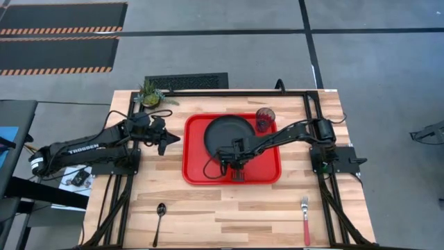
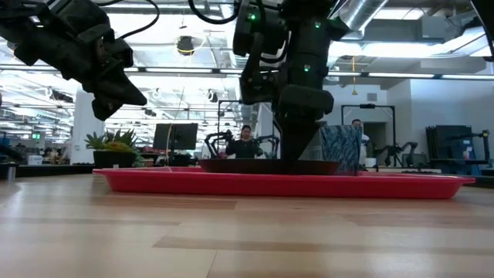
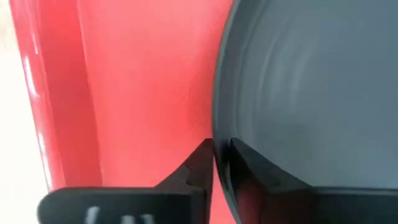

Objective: Pick and place plate/cup/fork/spoon on tray
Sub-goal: Adjust the black plate on the red serving tray

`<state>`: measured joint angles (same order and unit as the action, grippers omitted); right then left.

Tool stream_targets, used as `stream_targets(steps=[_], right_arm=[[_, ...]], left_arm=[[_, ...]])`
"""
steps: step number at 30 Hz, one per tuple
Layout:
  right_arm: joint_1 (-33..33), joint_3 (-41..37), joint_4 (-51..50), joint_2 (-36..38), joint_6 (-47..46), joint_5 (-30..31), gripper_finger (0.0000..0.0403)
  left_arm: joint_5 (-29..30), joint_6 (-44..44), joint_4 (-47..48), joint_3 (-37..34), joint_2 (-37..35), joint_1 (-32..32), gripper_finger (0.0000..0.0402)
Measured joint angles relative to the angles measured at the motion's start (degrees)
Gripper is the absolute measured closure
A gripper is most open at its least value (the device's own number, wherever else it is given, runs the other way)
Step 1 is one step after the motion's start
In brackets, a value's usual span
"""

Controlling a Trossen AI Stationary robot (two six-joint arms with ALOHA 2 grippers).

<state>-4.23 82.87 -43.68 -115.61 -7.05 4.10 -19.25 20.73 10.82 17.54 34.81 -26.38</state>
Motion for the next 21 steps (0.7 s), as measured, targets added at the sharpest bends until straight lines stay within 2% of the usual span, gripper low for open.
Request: stream_targets(steps=[7,15,21], right_arm=[[-0.6,0.1,0.0,0.1,0.0,-3.1,0.0391],[-2.5,0.1,0.8,0.2,-0.7,-8.0,0.0367],[-3.8,0.0,1.9,0.2,-0.6,-8.6,0.037]], left_arm=[[0.0,0.0,0.0,0.0,0.0,0.0,0.0401],[0.4,-0.2,0.0,0.0,0.0,0.0,0.0401],[0.4,-0.2,0.0,0.0,0.0,0.0,0.0401]])
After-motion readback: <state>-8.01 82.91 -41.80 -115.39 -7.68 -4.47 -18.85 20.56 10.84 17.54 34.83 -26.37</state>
